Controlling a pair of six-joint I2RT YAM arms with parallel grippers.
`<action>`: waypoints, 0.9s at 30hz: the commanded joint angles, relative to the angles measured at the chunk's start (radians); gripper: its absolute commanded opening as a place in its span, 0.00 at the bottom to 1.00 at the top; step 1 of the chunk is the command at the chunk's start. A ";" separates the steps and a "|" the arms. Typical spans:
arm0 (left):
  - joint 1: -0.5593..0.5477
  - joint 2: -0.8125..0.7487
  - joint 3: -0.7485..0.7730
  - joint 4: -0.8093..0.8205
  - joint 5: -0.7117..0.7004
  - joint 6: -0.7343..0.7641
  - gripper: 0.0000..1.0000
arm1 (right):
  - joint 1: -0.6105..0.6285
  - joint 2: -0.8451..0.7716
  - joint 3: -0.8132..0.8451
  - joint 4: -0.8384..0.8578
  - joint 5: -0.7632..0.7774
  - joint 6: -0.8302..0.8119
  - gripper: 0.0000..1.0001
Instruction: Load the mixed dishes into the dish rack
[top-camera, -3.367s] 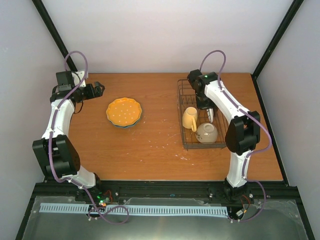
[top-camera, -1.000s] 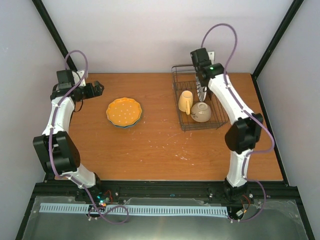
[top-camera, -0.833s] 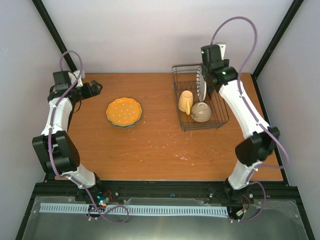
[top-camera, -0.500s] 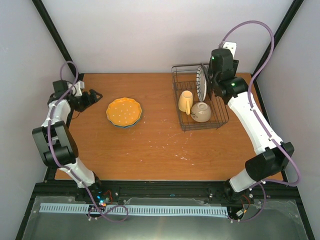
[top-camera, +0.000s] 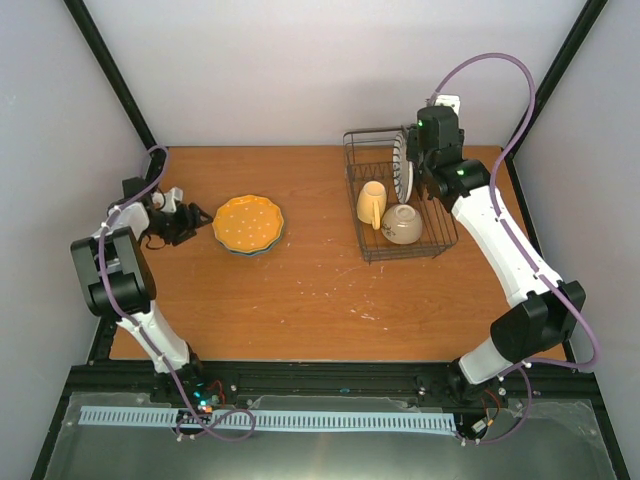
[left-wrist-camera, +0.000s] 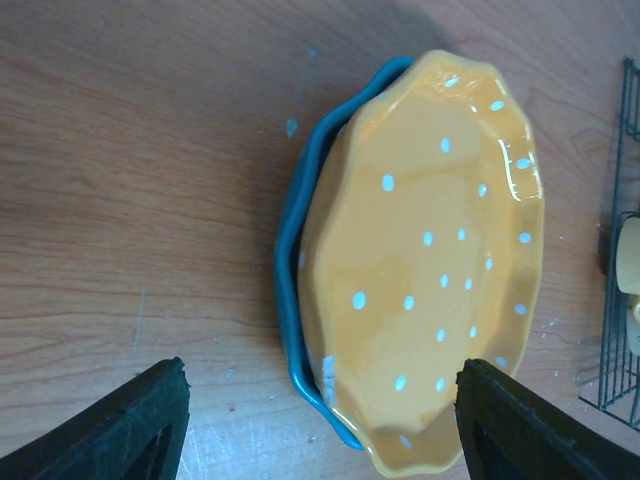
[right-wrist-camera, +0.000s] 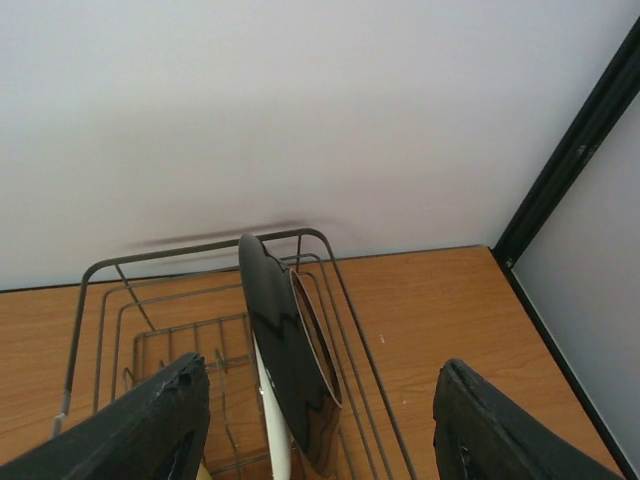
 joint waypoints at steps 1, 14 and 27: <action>-0.014 0.044 0.042 -0.009 -0.024 0.037 0.74 | -0.001 -0.025 -0.002 0.009 -0.041 0.014 0.61; -0.115 0.165 0.147 0.016 -0.061 0.012 0.59 | 0.000 -0.042 -0.008 0.006 -0.088 0.001 0.61; -0.119 0.215 0.159 0.010 -0.089 0.046 0.32 | 0.000 -0.023 0.010 0.001 -0.100 -0.008 0.61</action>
